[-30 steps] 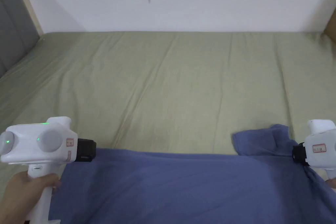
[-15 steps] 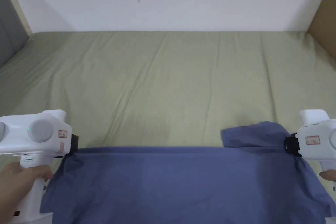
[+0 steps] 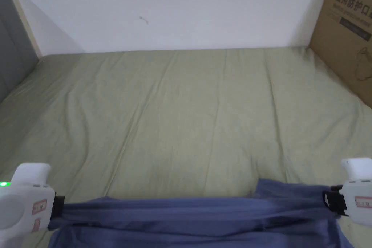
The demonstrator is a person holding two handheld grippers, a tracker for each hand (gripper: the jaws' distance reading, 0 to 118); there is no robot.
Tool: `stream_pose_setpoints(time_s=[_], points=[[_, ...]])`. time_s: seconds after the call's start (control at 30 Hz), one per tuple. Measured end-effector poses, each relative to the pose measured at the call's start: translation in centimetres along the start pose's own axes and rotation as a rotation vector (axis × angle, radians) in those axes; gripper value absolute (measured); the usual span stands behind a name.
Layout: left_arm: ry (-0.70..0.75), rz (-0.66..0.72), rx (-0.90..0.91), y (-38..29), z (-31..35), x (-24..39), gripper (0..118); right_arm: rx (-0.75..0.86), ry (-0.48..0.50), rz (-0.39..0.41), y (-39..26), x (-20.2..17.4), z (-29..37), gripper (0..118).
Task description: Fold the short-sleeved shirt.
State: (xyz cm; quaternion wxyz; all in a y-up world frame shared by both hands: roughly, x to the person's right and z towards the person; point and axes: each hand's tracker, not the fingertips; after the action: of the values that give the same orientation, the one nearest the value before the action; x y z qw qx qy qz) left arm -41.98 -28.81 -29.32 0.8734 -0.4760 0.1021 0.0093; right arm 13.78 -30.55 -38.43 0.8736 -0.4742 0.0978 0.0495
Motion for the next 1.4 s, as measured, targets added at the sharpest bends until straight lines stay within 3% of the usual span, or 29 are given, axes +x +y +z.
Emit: stream_pose_setpoints(time_s=[0.07, 0.2, 0.23, 0.27, 0.3, 0.33, 0.37, 0.47, 0.53, 0.67, 0.7, 0.73, 0.8, 0.93, 0.97, 1.0, 1.03, 1.07, 1.1, 1.3, 1.37, 1.4], points=[[0.003, -0.002, -0.034, -2.3, 0.4, -0.4, 0, -0.032, -0.007, 0.009, -2.9, 0.0, 0.8, 0], [-0.029, 0.088, -0.05, -6.4, 0.4, -1.1, 4, -0.082, 0.006, -0.057, -6.9, 0.1, 1.4, 0], [-0.034, 0.083, -0.045, -7.3, 0.0, -1.4, 20, -0.083, -0.001, -0.039, -7.6, -0.2, 1.1, 1], [-0.023, 0.091, -0.059, -7.8, -0.4, -1.5, 44, -0.093, -0.022, -0.001, -8.3, -0.6, 0.8, 7], [0.012, 0.098, -0.097, -8.1, -0.7, -1.4, 69, -0.104, -0.041, 0.013, -8.6, -0.8, 0.6, 21], [0.029, 0.099, -0.095, -8.2, -0.8, -1.5, 91, -0.122, -0.067, 0.015, -8.6, -1.1, 0.5, 50], [0.022, 0.101, -0.079, -8.9, -0.2, -1.3, 95, -0.126, -0.094, 0.021, -8.6, -1.4, 0.6, 63], [-0.039, 0.172, -0.033, -8.5, 1.0, -1.9, 94, -0.065, -0.091, 0.025, -8.0, -2.3, 2.1, 64], [-0.059, 0.208, -0.001, -8.3, 2.5, -1.8, 92, -0.019, -0.062, -0.015, -6.9, -2.8, 3.1, 64], [-0.092, 0.215, 0.047, -7.8, 4.3, -1.8, 52, 0.076, -0.011, 0.011, -5.2, -4.9, 4.8, 50], [-0.097, 0.213, 0.053, -7.7, 4.5, -1.9, 21, 0.106, -0.017, 0.044, -4.9, -5.8, 4.9, 24], [-0.093, 0.221, 0.053, -7.9, 4.4, -2.0, 0, 0.14, -0.045, 0.062, -4.8, -6.7, 4.9, 0], [-0.106, 0.227, 0.05, -8.4, 4.4, -1.9, 0, 0.143, -0.022, 0.055, -4.9, -8.0, 4.8, 0], [-0.098, 0.294, 0.043, -9.5, 3.7, -3.1, 0, 0.115, 0.095, -0.045, -5.2, -9.4, 3.4, 0], [-0.122, 0.327, 0.053, -9.8, 3.4, -3.7, 6, 0.112, 0.102, -0.059, -5.4, -9.6, 3.0, 0], [-0.168, 0.364, 0.051, -10.1, 3.1, -4.4, 27, 0.106, 0.101, -0.058, -5.5, -10.0, 2.7, 0], [-0.194, 0.393, 0.032, -10.1, 3.1, -4.9, 80, 0.095, 0.105, -0.058, -5.7, -10.3, 2.4, 0], [-0.21, 0.417, 0.003, -10.3, 2.5, -5.3, 110, 0.09, 0.105, -0.058, -5.8, -10.8, 2.7, 0], [-0.231, 0.448, -0.019, -10.5, 1.5, -5.6, 118, 0.086, 0.105, -0.055, -5.9, -11.2, 2.7, 0], [-0.371, 0.623, -0.12, -11.9, -2.9, -5.0, 108, 0.033, 0.117, -0.014, -6.1, -13.2, 2.4, 0], [-0.368, 0.644, -0.146, -12.1, -4.2, -3.9, 92, 0.023, 0.123, -0.01, -5.9, -13.2, 1.8, 0], [-0.28, 0.621, -0.137, -12.3, -4.2, -3.1, 80, 0.018, 0.126, -0.01, -5.9, -13.3, 1.8, 0]])
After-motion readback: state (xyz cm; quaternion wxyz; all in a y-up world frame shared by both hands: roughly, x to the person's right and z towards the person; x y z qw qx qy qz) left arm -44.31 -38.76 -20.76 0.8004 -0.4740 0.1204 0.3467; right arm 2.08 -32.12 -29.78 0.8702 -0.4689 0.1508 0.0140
